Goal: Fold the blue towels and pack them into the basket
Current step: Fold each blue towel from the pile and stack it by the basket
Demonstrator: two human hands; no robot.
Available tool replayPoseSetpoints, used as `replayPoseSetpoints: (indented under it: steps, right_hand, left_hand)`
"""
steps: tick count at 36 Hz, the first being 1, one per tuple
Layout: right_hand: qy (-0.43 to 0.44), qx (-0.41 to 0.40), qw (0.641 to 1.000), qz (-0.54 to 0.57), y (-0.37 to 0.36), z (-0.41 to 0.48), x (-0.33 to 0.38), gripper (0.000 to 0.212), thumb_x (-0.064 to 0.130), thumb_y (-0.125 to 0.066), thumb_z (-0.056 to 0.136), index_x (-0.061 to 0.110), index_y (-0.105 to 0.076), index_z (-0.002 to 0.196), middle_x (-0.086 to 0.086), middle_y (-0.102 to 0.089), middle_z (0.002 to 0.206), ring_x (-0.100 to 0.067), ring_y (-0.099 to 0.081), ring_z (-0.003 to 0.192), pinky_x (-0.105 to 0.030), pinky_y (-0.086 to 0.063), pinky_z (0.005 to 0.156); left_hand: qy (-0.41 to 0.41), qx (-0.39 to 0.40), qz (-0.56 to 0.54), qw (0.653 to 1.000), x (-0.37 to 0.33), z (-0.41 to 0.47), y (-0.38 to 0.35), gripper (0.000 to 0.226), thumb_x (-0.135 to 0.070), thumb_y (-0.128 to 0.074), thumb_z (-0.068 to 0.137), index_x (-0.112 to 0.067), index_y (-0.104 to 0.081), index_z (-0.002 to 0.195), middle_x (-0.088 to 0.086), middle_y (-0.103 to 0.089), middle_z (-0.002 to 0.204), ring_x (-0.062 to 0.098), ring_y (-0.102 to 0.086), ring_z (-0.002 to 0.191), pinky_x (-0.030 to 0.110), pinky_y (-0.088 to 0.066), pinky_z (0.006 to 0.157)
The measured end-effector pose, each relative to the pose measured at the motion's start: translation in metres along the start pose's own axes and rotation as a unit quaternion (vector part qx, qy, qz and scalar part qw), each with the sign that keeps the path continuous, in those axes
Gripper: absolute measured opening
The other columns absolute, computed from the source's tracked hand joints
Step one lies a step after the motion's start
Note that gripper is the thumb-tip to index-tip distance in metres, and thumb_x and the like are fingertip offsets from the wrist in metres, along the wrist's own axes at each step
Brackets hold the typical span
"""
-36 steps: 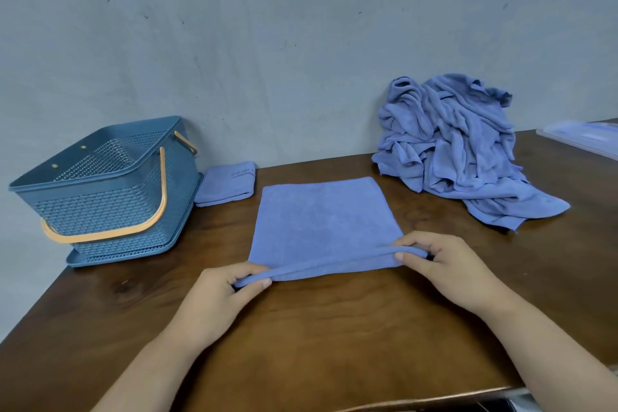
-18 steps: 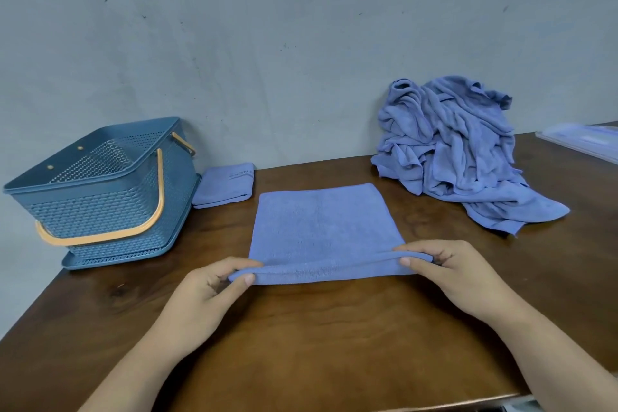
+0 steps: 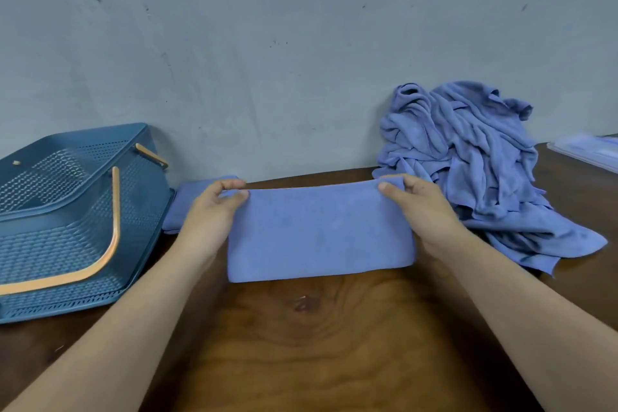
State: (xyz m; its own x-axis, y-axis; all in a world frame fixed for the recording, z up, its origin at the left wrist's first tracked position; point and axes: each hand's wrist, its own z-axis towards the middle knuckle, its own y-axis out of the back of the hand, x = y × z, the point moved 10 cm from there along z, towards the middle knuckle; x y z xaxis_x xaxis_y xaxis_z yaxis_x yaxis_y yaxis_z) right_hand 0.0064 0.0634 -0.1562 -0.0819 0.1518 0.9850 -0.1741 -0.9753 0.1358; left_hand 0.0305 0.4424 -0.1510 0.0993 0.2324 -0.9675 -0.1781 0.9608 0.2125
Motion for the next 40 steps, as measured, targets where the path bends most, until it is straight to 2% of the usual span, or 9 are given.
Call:
replayPoseSetpoints:
  steps: [4,6,11,14,19,23,26,31,40]
  right_hand:
    - [-0.064,-0.008,0.994,-0.085,-0.006,0.022,-0.041,0.054,0.041,-0.066,0.103,0.033,-0.048,0.153,0.005,-0.061,0.132,-0.013,-0.057,0.119,-0.026,-0.044,0.09]
    - [-0.051,-0.006,0.991,-0.12,-0.005,0.016,-0.052,0.047,0.032,-0.067,0.102,0.04,-0.051,0.145,0.0,-0.07,0.112,-0.014,-0.064,0.096,-0.026,-0.046,0.076]
    - [0.001,0.017,0.98,-0.197,-0.01,0.018,-0.064,0.02,0.018,-0.068,0.098,0.036,-0.073,0.103,0.021,-0.067,0.094,0.01,-0.059,0.079,-0.015,-0.04,0.07]
    - [0.007,0.012,0.978,-0.206,-0.009,0.02,-0.067,0.026,0.018,-0.066,0.1,0.039,-0.073,0.113,0.02,-0.069,0.105,0.004,-0.063,0.093,-0.015,-0.043,0.076]
    - [0.008,0.006,0.975,-0.222,-0.007,0.027,-0.067,0.033,0.019,-0.058,0.105,0.036,-0.068,0.132,0.024,-0.063,0.106,0.006,-0.059,0.095,-0.01,-0.038,0.075]
    - [-0.003,0.023,0.967,-0.252,-0.012,0.031,-0.069,0.035,0.024,-0.054,0.108,0.036,-0.064,0.14,0.024,-0.057,0.1,0.004,-0.057,0.087,-0.013,-0.038,0.072]
    - [-0.006,0.033,0.964,-0.263,-0.015,0.033,-0.068,0.038,0.029,-0.054,0.108,0.036,-0.061,0.145,0.022,-0.058,0.12,0.009,-0.054,0.089,-0.01,-0.037,0.072]
    - [-0.005,0.038,0.955,-0.296,-0.017,0.031,-0.066,0.046,0.027,-0.053,0.107,0.034,-0.054,0.152,0.01,-0.058,0.149,-0.004,-0.055,0.115,-0.017,-0.038,0.081]
    - [0.026,0.04,0.931,-0.362,-0.024,0.028,-0.062,0.05,0.023,-0.054,0.105,0.028,-0.053,0.154,0.002,-0.053,0.157,-0.019,-0.053,0.138,-0.024,-0.041,0.097]
  left_hand:
    - [0.051,0.021,0.097,0.994,0.038,0.016,-0.021,0.041,-0.04,-0.063,0.103,-0.042,-0.054,0.143,-0.009,-0.059,0.139,0.01,-0.061,0.116,0.026,-0.048,0.098]
    - [0.032,0.042,0.157,0.986,0.047,0.006,-0.03,0.038,-0.031,-0.063,0.104,-0.042,-0.056,0.14,-0.007,-0.062,0.13,0.007,-0.061,0.106,0.018,-0.042,0.081]
    - [-0.008,0.036,0.21,0.977,0.054,-0.007,-0.031,0.026,-0.018,-0.061,0.102,-0.04,-0.073,0.108,-0.004,-0.07,0.084,0.006,-0.055,0.059,0.017,-0.037,0.054]
    - [-0.007,0.028,0.224,0.974,0.058,-0.008,-0.029,0.03,-0.019,-0.061,0.103,-0.044,-0.071,0.117,-0.006,-0.068,0.074,0.015,-0.058,0.061,0.015,-0.044,0.056]
    - [-0.009,0.014,0.243,0.97,0.054,-0.004,-0.027,0.033,-0.02,-0.058,0.106,-0.047,-0.065,0.123,-0.024,-0.057,0.056,0.004,-0.053,0.054,0.022,-0.035,0.055]
    - [-0.002,0.012,0.247,0.969,0.058,0.0,-0.027,0.035,-0.022,-0.058,0.106,-0.054,-0.061,0.118,-0.019,-0.061,0.083,-0.001,-0.051,0.066,0.013,-0.04,0.064]
    - [0.007,0.022,0.253,0.967,0.057,0.002,-0.029,0.033,-0.023,-0.057,0.107,-0.049,-0.062,0.126,-0.022,-0.062,0.105,-0.008,-0.052,0.077,0.009,-0.038,0.068]
    - [0.004,0.038,0.27,0.962,0.054,0.005,-0.032,0.038,-0.023,-0.055,0.108,-0.035,-0.063,0.143,-0.012,-0.057,0.151,0.01,-0.05,0.14,0.02,-0.034,0.1]
    - [0.002,0.06,0.309,0.949,0.048,0.006,-0.04,0.044,-0.024,-0.05,0.11,-0.032,-0.054,0.153,-0.006,-0.046,0.163,0.014,-0.049,0.141,0.019,-0.035,0.097]
